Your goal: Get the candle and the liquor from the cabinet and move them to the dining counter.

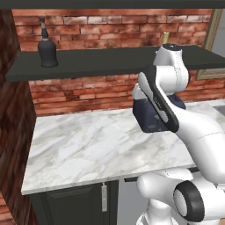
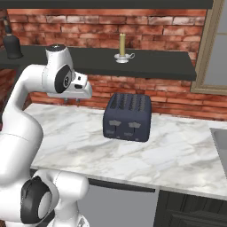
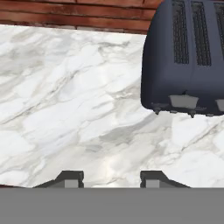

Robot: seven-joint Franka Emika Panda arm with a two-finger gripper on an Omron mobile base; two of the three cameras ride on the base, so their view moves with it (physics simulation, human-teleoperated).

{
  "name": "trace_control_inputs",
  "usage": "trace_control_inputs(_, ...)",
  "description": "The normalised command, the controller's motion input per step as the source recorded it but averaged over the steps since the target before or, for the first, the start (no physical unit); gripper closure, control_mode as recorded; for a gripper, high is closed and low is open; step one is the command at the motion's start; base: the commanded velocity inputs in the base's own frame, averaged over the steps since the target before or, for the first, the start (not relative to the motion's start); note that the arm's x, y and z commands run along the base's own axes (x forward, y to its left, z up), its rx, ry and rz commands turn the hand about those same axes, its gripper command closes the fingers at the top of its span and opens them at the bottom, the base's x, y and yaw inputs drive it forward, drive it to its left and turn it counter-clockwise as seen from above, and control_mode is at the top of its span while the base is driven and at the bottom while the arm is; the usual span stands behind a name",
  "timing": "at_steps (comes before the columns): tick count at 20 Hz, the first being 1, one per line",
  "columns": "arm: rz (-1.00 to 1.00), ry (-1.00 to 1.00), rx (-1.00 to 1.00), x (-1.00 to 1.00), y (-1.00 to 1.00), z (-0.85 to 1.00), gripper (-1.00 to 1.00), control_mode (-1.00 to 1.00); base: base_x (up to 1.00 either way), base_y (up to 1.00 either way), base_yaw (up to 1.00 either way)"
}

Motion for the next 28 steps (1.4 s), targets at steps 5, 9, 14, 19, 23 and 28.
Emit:
trace_control_inputs(5,0.0,0.0,0.01,-0.1,0.0,-0.03,-1.0,-1.0,0.0,0.0,0.0)
trace_control_inputs(9,0.0,-0.25,0.03,-0.29,-0.06,-0.02,-1.0,-1.0,0.0,0.0,0.0)
trace_control_inputs(14,0.0,-0.31,0.07,-0.28,-0.14,0.08,-1.0,-1.0,0.0,0.0,0.0)
trace_control_inputs(19,0.0,-0.32,0.06,-0.3,-0.18,0.26,-1.0,-1.0,0.0,0.0,0.0)
trace_control_inputs(23,-0.02,-0.27,0.04,-0.27,-0.24,0.33,-1.0,-1.0,0.0,0.0,0.0)
trace_control_inputs(28,-0.07,-0.24,0.01,-0.21,-0.27,0.4,-1.0,-1.0,0.0,0.0,0.0)
